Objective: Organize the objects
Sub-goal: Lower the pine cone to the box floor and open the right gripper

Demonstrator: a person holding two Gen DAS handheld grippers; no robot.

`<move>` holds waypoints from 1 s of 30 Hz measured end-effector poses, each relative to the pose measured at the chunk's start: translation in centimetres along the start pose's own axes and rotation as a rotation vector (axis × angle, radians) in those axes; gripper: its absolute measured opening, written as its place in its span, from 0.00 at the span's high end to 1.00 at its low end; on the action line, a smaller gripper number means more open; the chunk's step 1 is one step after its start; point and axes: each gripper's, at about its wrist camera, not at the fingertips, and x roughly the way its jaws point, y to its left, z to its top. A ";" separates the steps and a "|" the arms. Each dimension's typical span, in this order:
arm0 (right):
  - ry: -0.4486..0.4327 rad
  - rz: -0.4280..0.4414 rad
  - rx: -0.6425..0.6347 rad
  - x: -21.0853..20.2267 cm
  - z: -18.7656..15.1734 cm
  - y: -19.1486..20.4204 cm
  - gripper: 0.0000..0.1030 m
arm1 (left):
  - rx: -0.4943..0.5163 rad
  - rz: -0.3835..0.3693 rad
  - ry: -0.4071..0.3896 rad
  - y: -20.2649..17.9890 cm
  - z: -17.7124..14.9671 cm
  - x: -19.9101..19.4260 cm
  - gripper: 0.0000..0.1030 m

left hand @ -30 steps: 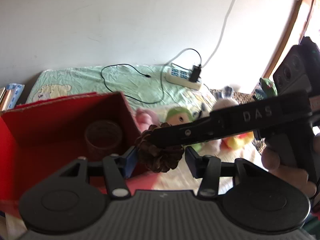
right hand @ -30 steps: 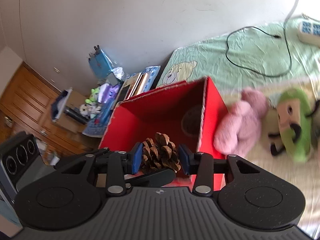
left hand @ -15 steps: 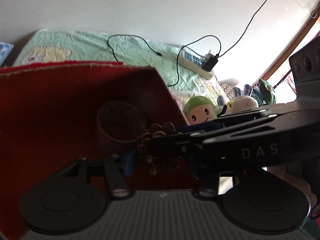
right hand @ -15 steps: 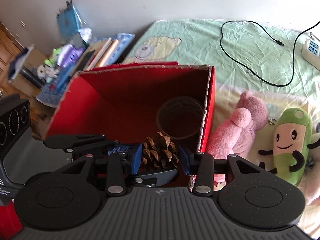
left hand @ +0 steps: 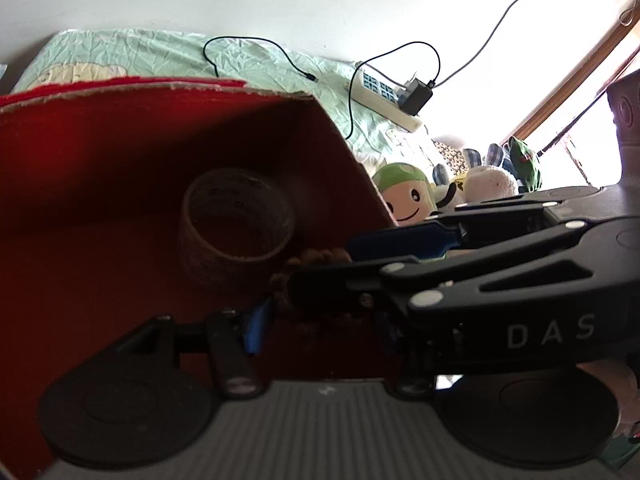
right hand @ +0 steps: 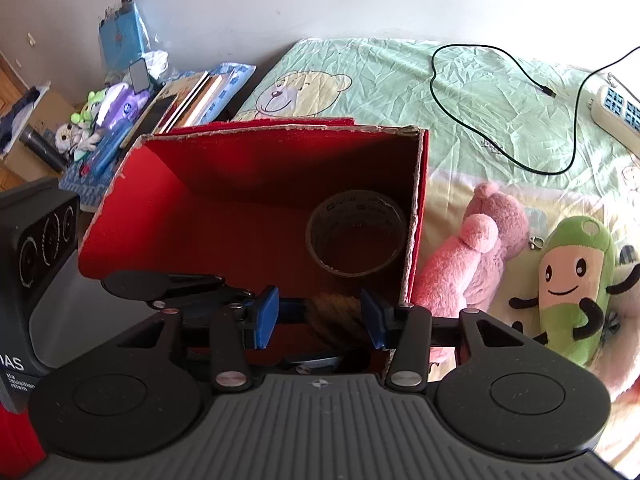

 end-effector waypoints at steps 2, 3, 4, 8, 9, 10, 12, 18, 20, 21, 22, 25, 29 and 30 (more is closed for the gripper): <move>-0.010 0.005 0.019 -0.1 -0.2 -0.1 0.53 | 0.001 -0.003 0.001 0.0 0.0 0.1 0.49; -0.015 0.007 0.025 -0.1 -0.3 -0.1 0.53 | 0.002 -0.002 0.000 0.0 0.0 0.2 0.49; -0.019 0.008 0.031 -0.2 -0.3 -0.1 0.53 | 0.002 0.001 0.001 -0.1 0.0 0.2 0.48; -0.044 0.012 0.053 -0.4 -0.7 -0.1 0.53 | 0.010 0.016 -0.001 -0.2 -0.2 0.3 0.47; -0.051 0.012 0.055 -0.4 -0.8 -0.1 0.53 | 0.012 0.024 -0.003 -0.2 -0.2 0.2 0.47; -0.059 0.012 0.057 -0.4 -0.9 -0.1 0.53 | 0.012 0.029 -0.007 -0.1 -0.3 0.1 0.47; -0.074 0.010 0.065 -0.5 -1.0 -0.1 0.53 | 0.008 0.041 -0.018 0.0 -0.3 -0.3 0.47; -0.115 0.018 0.113 -1.0 -1.6 -0.7 0.54 | 0.000 0.096 -0.057 0.3 -0.4 -1.8 0.42; -0.124 0.022 0.125 -1.1 -1.7 -0.8 0.53 | 0.002 0.120 -0.068 0.4 -0.5 -2.3 0.41; -0.128 0.023 0.130 -1.1 -1.8 -0.9 0.53 | 0.002 0.131 -0.072 0.3 -0.5 -2.5 0.40; -0.131 0.024 0.133 -1.1 -1.9 -0.9 0.53 | 0.001 0.137 -0.074 0.4 -0.6 -2.8 0.39; -0.142 0.030 0.141 -1.2 -2.2 -0.9 0.54 | 0.009 0.162 -0.078 0.0 -0.8 -3.2 0.36; -0.169 0.027 0.138 -1.4 -2.8 -0.9 0.54 | 0.036 0.232 -0.084 -1.0 -1.2 -3.7 0.30; -0.176 0.026 0.138 -1.5 -3.0 -0.9 0.54 | 0.040 0.251 -0.083 -1.3 -1.3 -3.7 0.30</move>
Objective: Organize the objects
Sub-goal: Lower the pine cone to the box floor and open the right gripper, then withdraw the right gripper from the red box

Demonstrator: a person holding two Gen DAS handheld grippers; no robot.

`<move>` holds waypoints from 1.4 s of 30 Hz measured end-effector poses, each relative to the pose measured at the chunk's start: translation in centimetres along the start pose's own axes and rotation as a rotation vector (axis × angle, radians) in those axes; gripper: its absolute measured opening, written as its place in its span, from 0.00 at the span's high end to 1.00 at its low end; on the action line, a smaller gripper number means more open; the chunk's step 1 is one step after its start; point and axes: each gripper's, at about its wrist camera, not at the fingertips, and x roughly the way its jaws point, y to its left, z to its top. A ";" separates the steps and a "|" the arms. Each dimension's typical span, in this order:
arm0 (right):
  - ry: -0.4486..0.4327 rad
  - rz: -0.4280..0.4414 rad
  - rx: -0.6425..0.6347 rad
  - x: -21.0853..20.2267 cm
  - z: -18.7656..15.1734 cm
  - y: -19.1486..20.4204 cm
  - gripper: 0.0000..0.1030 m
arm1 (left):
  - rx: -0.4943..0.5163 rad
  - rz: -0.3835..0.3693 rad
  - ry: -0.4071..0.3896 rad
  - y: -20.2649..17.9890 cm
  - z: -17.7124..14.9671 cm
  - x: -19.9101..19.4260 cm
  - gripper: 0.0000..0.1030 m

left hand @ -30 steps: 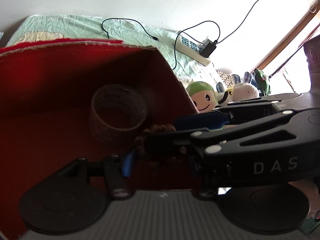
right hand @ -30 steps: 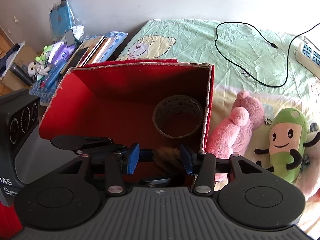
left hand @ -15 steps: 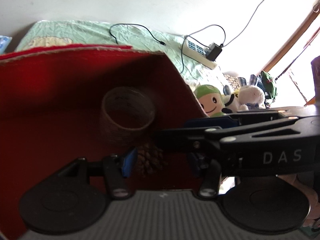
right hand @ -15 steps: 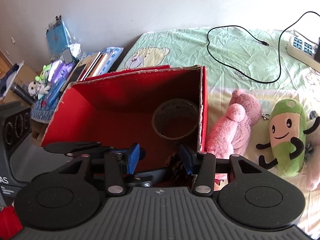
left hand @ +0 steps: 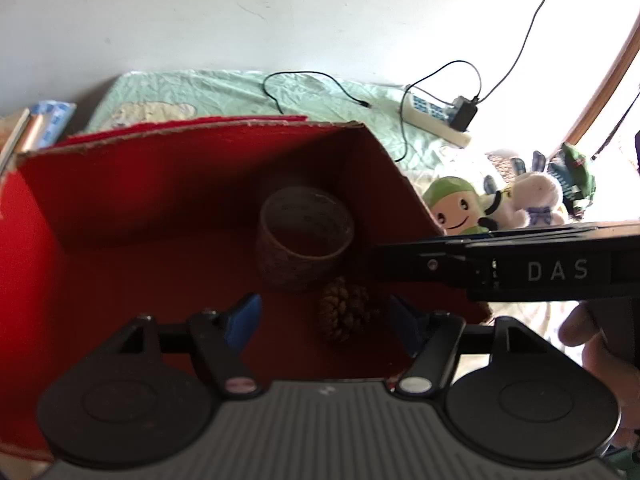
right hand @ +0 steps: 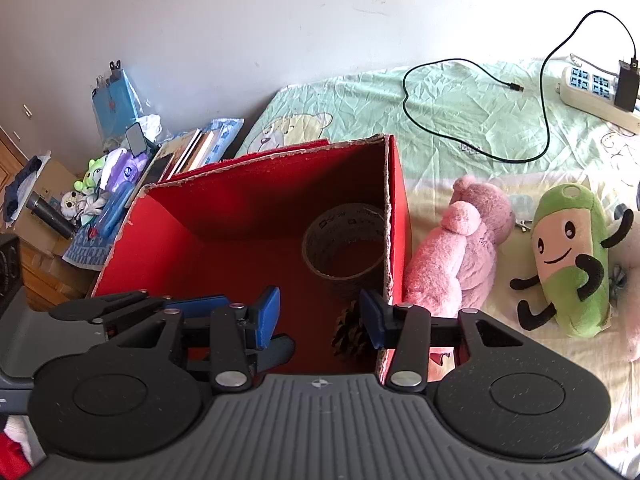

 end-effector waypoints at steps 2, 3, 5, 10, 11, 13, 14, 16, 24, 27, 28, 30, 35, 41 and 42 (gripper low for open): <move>-0.008 0.010 0.000 -0.2 -0.2 -0.1 0.54 | 0.001 0.031 0.001 -0.3 0.0 -0.4 0.30; -0.010 0.016 0.004 -0.3 -0.3 -0.2 0.53 | -0.001 0.045 0.000 -0.5 0.1 -0.7 0.29; -0.015 0.029 0.015 -0.6 -0.6 -0.4 0.53 | 0.000 0.076 -0.006 -0.9 0.1 -1.2 0.25; -0.038 0.045 0.020 -1.5 -1.3 -0.5 0.53 | 0.015 0.161 -0.027 -2.3 0.0 -2.6 0.21; -0.040 0.049 0.017 -1.7 -1.4 -0.5 0.53 | 0.016 0.178 -0.031 -2.6 -0.1 -2.8 0.21; -0.044 0.056 0.017 -2.1 -1.6 -0.5 0.53 | 0.012 0.203 -0.033 -3.0 -0.3 -3.1 0.20; -0.046 0.062 0.019 -2.3 -1.7 -0.6 0.53 | 0.005 0.219 -0.032 -3.2 -0.4 -3.2 0.20; -0.053 0.072 0.024 -2.8 -1.9 -0.8 0.53 | -0.008 0.243 -0.032 -3.5 -0.6 -3.4 0.21; -0.074 0.108 0.003 -4.7 -2.5 -1.1 0.53 | -0.066 0.343 -0.051 -4.5 -1.8 -5.1 0.23; -0.079 0.120 -0.009 -5.3 -2.8 -1.2 0.53 | -0.080 0.385 -0.061 -5.1 -2.2 -5.7 0.24; -0.082 0.124 -0.016 -5.6 -3.0 -1.2 0.53 | -0.083 0.397 -0.064 -5.4 -2.3 -5.9 0.24; -0.087 0.133 -0.030 -6.0 -3.2 -1.3 0.53 | -0.090 0.421 -0.069 -5.8 -2.5 -6.2 0.24; -0.074 0.178 -0.019 -6.9 -4.0 -1.9 0.53 | -0.119 0.466 -0.064 -6.6 -3.3 -6.6 0.24; -0.026 0.211 0.003 -6.8 -5.0 -2.6 0.53 | -0.143 0.500 -0.051 -7.4 -4.5 -6.6 0.24; -0.016 0.216 0.007 -6.7 -5.2 -2.6 0.53 | -0.148 0.505 -0.047 -7.5 -4.7 -6.6 0.24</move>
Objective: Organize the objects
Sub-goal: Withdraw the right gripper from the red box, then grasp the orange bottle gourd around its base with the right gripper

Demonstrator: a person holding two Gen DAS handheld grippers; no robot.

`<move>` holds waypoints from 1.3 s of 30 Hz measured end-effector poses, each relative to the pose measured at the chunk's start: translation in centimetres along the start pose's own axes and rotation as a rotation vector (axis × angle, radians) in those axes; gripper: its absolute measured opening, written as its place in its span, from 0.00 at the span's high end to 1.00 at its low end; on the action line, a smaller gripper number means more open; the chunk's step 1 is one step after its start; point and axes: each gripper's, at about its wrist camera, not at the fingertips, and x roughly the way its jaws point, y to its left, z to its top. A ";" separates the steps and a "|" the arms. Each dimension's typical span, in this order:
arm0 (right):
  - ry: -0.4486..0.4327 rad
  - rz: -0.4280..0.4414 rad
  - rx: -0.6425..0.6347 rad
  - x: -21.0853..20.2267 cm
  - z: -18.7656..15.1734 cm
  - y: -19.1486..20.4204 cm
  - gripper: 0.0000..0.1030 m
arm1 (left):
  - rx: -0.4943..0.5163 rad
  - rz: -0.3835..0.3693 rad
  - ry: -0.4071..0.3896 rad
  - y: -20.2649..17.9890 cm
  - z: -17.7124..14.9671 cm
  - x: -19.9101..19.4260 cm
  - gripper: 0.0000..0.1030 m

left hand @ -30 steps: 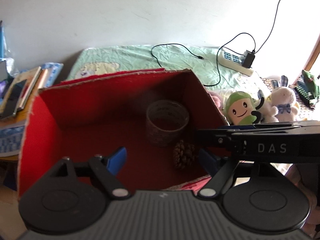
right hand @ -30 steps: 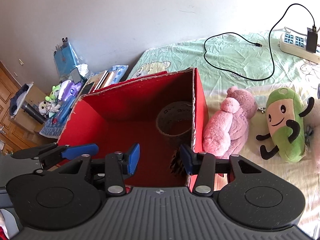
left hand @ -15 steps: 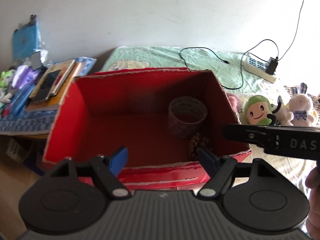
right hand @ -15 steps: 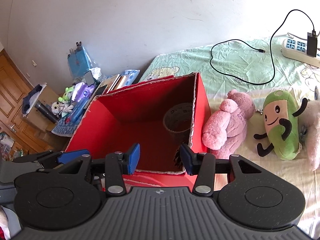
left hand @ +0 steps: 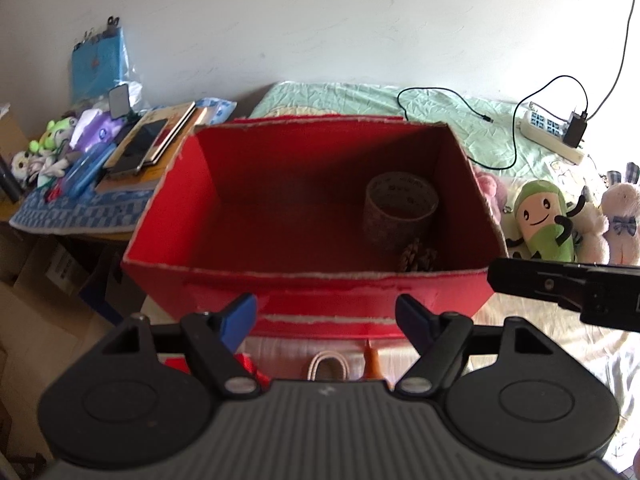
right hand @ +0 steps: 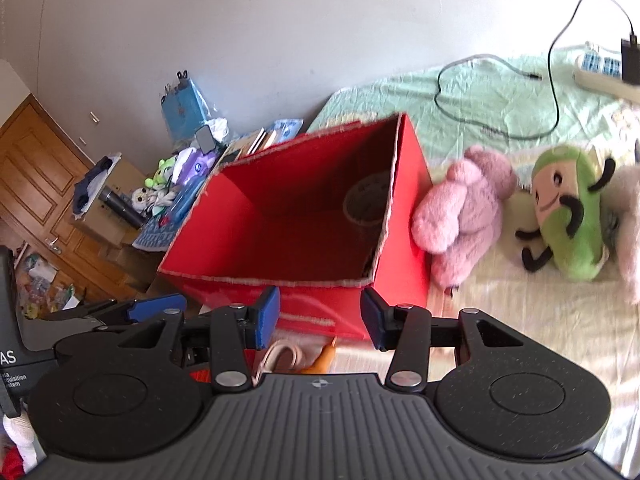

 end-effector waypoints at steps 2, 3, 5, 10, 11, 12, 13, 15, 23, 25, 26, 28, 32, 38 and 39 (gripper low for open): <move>0.016 0.005 0.005 0.2 -0.5 -0.1 0.53 | -0.005 0.006 0.009 -0.1 -0.3 0.1 0.24; 0.022 0.007 0.006 0.3 -0.7 -0.2 0.53 | -0.007 0.008 0.014 -0.2 -0.5 0.1 0.24; 0.035 0.013 0.011 0.4 -1.1 -0.3 0.53 | -0.010 0.014 0.025 -0.3 -0.8 0.3 0.25; 0.067 0.019 0.037 1.1 -1.8 -0.6 0.53 | -0.003 0.021 0.054 -0.6 -1.5 0.8 0.25; 0.073 0.019 0.042 1.3 -1.9 -0.7 0.53 | -0.001 0.020 0.061 -0.7 -1.7 1.0 0.25; 0.080 0.018 0.047 1.5 -2.0 -0.8 0.53 | 0.000 0.019 0.066 -0.7 -1.8 1.1 0.25; 0.087 0.017 0.054 1.7 -2.2 -0.9 0.53 | 0.001 0.018 0.072 -0.7 -1.9 1.3 0.25; 0.106 0.014 0.065 2.1 -2.5 -1.1 0.53 | 0.005 0.012 0.082 -0.6 -2.1 1.6 0.26; 0.202 0.027 0.165 4.2 -3.6 -2.3 0.53 | 0.026 -0.054 0.120 0.5 -3.7 2.6 0.31; 0.229 0.037 0.195 4.7 -4.0 -2.6 0.53 | 0.030 -0.093 0.125 0.9 -4.2 2.7 0.33; 0.242 0.042 0.207 5.0 -4.1 -2.7 0.53 | 0.038 -0.114 0.123 1.0 -4.4 2.6 0.34; 0.267 0.053 0.235 5.5 -4.3 -2.8 0.53 | 0.060 -0.146 0.115 1.0 -4.9 2.4 0.34; 0.306 0.069 0.283 6.3 -4.7 -3.1 0.54 | 0.082 -0.220 0.126 1.1 -5.8 2.4 0.38; 0.359 0.097 0.309 7.3 -4.8 -3.0 0.54 | 0.079 -0.340 0.144 0.9 -6.6 2.7 0.40; 0.365 0.098 0.310 7.4 -4.8 -3.1 0.54 | 0.085 -0.347 0.149 0.8 -6.7 2.9 0.40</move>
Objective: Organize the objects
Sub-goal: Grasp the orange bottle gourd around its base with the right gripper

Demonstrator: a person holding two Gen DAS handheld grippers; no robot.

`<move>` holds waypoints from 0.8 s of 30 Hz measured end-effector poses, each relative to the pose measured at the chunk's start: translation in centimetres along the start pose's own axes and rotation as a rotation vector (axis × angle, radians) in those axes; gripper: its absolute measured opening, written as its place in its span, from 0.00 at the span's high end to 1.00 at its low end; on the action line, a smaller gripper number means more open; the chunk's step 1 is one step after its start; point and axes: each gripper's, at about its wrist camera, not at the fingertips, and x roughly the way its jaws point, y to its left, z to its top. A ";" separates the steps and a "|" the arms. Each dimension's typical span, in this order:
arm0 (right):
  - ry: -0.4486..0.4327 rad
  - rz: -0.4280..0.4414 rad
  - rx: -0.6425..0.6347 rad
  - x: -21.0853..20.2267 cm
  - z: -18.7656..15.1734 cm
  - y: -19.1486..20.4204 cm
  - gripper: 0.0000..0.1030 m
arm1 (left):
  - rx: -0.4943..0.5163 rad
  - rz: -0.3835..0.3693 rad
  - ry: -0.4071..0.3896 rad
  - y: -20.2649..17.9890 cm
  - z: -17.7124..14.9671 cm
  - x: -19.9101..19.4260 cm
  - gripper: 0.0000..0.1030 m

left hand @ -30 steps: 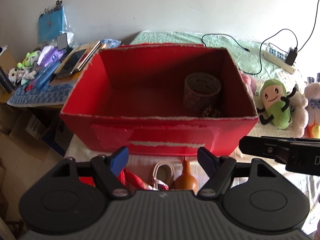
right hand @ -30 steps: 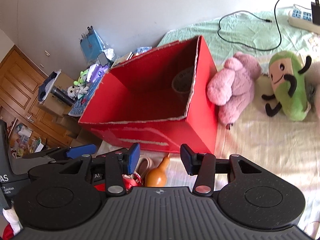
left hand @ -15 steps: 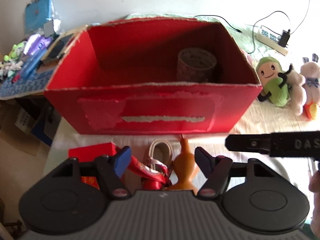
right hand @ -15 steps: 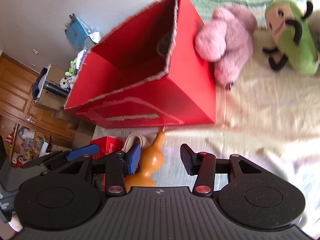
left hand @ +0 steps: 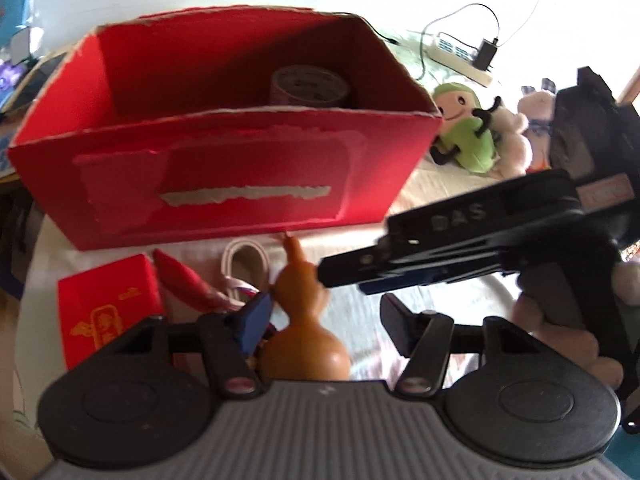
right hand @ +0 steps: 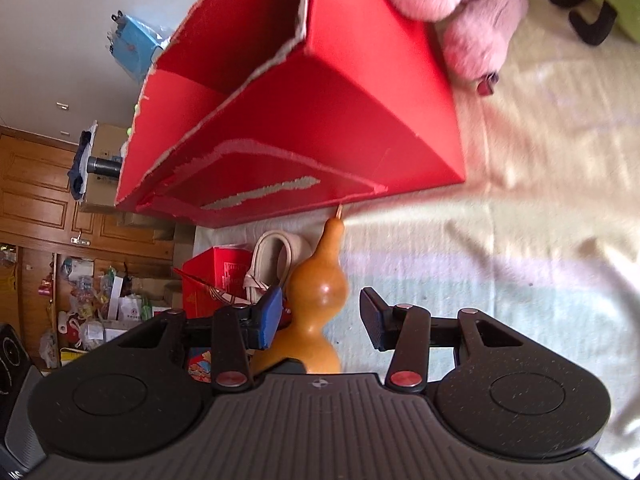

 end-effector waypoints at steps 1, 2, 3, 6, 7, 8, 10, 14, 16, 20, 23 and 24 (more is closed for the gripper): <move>0.005 0.001 0.000 0.1 0.0 0.0 0.54 | 0.001 -0.005 0.006 0.0 -0.1 0.2 0.40; 0.011 0.001 -0.002 0.2 0.0 0.0 0.54 | -0.001 -0.013 0.014 0.0 -0.1 0.5 0.40; 0.016 0.003 -0.004 0.2 0.1 0.0 0.54 | -0.007 -0.021 0.023 0.0 -0.1 0.7 0.40; 0.031 0.006 -0.007 0.5 0.1 -0.2 0.54 | -0.029 -0.047 0.047 0.4 -0.3 1.7 0.40; 0.036 0.006 -0.006 0.5 0.1 -0.3 0.54 | -0.033 -0.051 0.053 0.5 -0.2 2.0 0.40; 0.043 0.005 -0.003 0.7 0.2 -0.3 0.54 | -0.039 -0.058 0.062 0.6 -0.2 2.3 0.40; 0.052 0.003 0.001 0.9 0.3 -0.5 0.54 | -0.048 -0.062 0.077 0.7 -0.2 3.1 0.40; 0.067 -0.005 0.003 1.1 0.4 -1.1 0.54 | -0.057 -0.059 0.103 0.7 -0.1 4.4 0.40; 0.072 0.002 0.007 1.0 0.5 -1.5 0.54 | -0.058 -0.063 0.113 0.5 0.0 5.0 0.40; 0.076 0.007 0.007 0.9 0.7 -1.7 0.54 | -0.014 -0.032 0.120 -0.5 0.0 5.7 0.40; 0.078 0.006 -0.002 0.6 0.7 -1.9 0.55 | 0.025 -0.005 0.124 -1.2 0.0 6.0 0.40; 0.076 0.002 -0.007 0.5 0.7 -2.0 0.55 | 0.034 0.000 0.126 -1.4 0.0 6.1 0.41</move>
